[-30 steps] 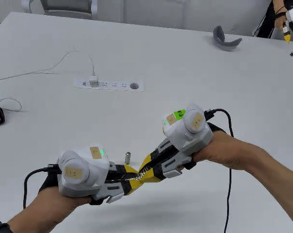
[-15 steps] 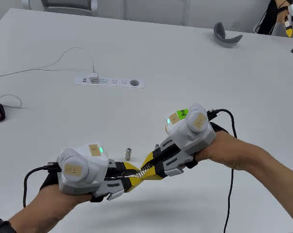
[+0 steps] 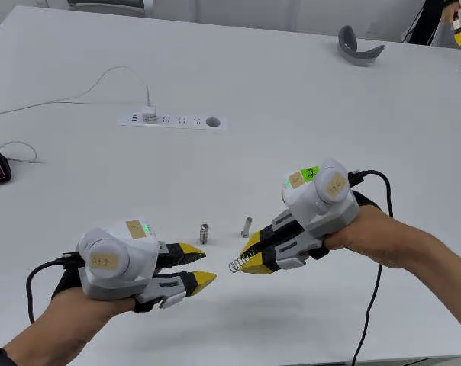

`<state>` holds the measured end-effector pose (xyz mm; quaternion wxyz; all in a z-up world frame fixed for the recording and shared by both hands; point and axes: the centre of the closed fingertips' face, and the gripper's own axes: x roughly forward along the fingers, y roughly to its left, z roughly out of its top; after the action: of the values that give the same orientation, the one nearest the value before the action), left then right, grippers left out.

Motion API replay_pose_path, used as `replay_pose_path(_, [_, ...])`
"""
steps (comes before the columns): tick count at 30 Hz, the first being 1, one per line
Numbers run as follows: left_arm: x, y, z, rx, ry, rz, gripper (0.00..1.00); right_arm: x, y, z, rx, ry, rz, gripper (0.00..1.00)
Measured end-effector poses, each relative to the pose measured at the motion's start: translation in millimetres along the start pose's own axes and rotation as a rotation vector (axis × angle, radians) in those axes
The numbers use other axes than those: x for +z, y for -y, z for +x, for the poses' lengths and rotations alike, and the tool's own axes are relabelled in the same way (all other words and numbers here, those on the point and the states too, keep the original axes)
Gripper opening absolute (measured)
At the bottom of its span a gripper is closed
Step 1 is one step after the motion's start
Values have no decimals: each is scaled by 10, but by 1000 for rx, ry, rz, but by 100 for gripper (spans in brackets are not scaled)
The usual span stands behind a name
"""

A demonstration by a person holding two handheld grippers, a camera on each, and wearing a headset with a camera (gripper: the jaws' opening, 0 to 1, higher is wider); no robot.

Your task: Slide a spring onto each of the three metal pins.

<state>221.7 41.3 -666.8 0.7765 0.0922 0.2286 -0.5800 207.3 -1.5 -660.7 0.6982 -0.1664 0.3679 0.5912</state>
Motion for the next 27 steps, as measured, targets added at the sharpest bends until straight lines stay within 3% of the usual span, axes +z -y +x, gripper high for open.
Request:
replay_pose_path(10, [-147, -61, -59, 36, -20, -37, 28, -133, 75, -38, -39, -10, 38, 12])
replay_pose_path(27, [-488, -333, -352, 170, -54, -123, 43, -476, 485, -102, -164, -102, 111, 13])
